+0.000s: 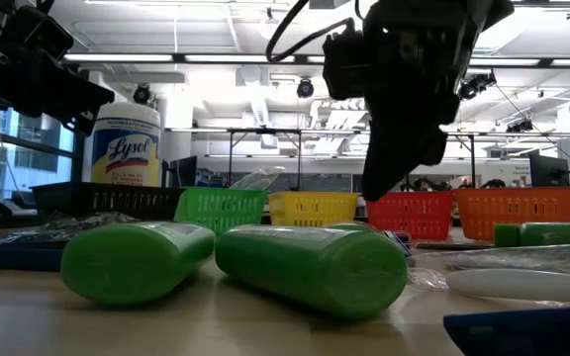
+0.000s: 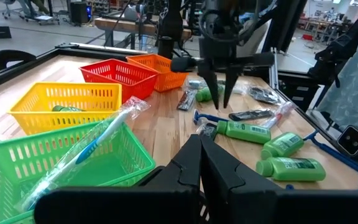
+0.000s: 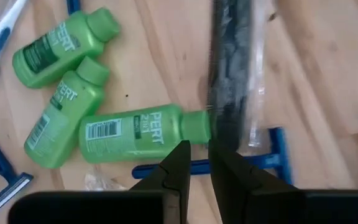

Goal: Pick & Place Travel size toiletries
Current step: Put the blue razor into the black bin

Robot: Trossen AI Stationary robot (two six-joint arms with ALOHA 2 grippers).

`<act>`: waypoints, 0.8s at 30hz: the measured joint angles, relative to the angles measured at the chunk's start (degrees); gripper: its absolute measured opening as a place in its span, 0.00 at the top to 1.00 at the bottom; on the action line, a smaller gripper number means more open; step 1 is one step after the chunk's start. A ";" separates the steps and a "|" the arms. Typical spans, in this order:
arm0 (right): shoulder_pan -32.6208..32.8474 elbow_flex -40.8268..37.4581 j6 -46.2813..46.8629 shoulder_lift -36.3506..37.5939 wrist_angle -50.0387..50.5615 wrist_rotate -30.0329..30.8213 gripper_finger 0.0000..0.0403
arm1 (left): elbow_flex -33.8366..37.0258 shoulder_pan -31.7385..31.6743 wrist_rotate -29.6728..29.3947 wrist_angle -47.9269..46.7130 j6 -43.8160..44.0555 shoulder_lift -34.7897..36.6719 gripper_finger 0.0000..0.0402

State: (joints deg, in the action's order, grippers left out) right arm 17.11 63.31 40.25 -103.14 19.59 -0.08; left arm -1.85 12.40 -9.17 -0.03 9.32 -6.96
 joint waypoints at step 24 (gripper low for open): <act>3.63 -0.02 -4.42 -4.10 2.26 -0.25 0.93 | 0.00 -0.01 -0.05 -0.07 0.00 0.00 1.00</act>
State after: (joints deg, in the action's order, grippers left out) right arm 20.74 63.29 35.83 -107.24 21.85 -0.32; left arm -1.85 12.40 -9.22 -0.10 9.32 -6.96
